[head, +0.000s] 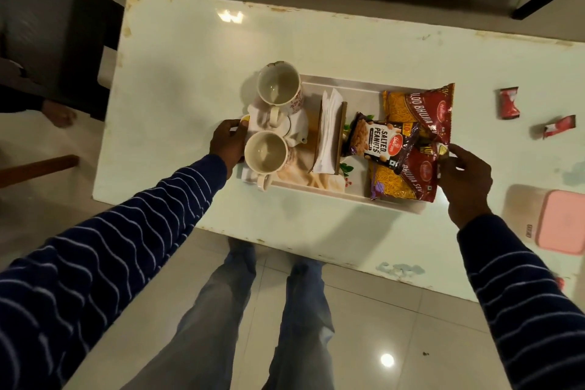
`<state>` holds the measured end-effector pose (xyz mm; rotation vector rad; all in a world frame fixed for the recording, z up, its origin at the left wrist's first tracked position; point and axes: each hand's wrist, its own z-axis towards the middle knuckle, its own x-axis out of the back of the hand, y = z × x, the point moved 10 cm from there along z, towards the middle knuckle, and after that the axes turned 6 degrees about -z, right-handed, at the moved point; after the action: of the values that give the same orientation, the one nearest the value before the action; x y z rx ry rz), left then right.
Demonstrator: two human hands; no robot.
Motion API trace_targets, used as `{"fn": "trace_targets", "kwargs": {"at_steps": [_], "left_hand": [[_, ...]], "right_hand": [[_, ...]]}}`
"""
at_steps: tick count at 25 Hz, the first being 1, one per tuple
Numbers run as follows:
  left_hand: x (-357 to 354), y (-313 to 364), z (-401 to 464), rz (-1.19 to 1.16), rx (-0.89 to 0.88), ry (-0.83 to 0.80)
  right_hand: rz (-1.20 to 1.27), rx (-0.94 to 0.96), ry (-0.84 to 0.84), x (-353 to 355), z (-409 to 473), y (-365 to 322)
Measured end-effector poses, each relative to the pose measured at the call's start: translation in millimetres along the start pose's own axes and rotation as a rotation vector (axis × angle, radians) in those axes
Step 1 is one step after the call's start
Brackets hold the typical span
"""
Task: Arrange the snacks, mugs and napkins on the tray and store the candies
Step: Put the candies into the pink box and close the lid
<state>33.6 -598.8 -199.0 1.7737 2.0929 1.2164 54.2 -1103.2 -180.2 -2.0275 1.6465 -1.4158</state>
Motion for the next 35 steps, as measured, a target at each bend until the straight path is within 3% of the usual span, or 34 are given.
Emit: {"fn": "trace_targets", "kwargs": {"at_steps": [5,13,18,23,25,28,35], "left_hand": [[26.3,-27.1,-42.8,-0.116,-0.091,0.236],[1.6,-89.5,-134.6,0.006,-0.135,0.269],[-58.1,-70.3,-195.8,0.278,-0.378,0.056],[-178.6,-28.3,-272.3,0.496,-1.027,-0.297],[-230.4,-23.2,-298.5,0.588,-1.178,-0.447],[-297.2,-23.8,-314.0,0.629,-1.052,-0.591],[-405.6,-12.7,-319.0,0.533,-0.663,-0.589]], "right_hand": [[-0.114,0.193,0.208,33.8,-61.8,-2.9],[-0.052,-0.022,0.419,114.8,-156.6,57.9],[-0.065,-0.035,0.488,165.7,-159.7,68.3],[-0.316,0.017,0.386,195.2,-106.3,80.2],[-0.409,0.062,0.301,194.7,-76.7,78.3],[-0.502,0.079,0.194,194.2,-41.0,89.8],[-0.717,0.215,0.085,188.0,-10.7,90.4]]}}
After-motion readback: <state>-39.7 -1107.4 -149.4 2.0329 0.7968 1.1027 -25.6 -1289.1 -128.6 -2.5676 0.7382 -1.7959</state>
